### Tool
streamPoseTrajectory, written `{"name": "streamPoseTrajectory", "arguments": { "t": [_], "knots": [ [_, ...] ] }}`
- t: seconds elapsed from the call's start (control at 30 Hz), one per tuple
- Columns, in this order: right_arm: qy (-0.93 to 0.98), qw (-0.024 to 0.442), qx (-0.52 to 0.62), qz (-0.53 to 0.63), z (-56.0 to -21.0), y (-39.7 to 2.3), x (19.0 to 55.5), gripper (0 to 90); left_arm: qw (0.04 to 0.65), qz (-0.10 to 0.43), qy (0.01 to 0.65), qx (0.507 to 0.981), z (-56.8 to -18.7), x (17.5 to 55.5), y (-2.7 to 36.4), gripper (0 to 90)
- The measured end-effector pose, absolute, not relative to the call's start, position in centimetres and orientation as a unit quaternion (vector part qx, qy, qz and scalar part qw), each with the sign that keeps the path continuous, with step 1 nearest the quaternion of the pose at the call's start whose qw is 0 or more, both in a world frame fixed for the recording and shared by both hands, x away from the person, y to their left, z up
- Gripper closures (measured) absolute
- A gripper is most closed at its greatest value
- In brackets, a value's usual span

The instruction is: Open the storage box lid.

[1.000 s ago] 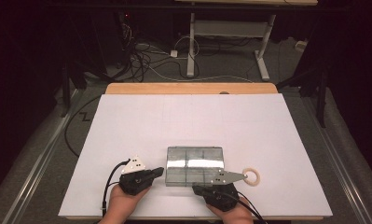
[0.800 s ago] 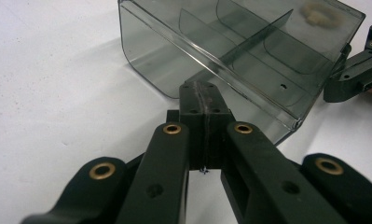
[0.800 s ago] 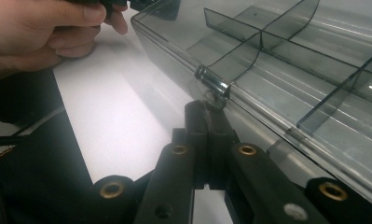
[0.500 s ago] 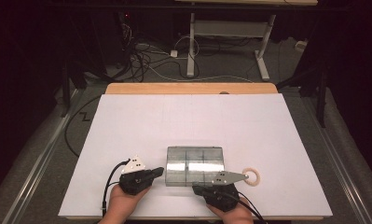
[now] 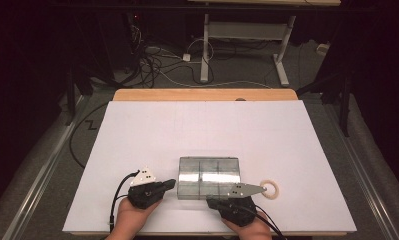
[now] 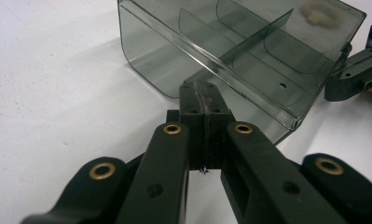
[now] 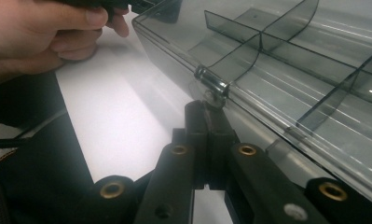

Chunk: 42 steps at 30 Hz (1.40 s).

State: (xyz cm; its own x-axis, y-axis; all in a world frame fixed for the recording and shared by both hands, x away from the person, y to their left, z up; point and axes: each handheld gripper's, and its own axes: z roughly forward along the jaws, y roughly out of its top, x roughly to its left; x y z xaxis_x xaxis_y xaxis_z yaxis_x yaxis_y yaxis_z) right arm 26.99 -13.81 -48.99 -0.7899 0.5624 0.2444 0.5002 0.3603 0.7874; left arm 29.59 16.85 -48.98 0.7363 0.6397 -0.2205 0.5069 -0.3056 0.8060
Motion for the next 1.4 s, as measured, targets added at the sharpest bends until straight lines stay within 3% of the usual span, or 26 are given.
{"name": "streamPoseTrajectory", "arguments": {
  "t": [1.4],
  "knots": [
    [0.822,0.029,0.318,0.472,-48.99,-13.94,26.93,90.0,0.467,0.071,0.359,0.805,-48.98,29.43,16.81,87.9]
  ]
}}
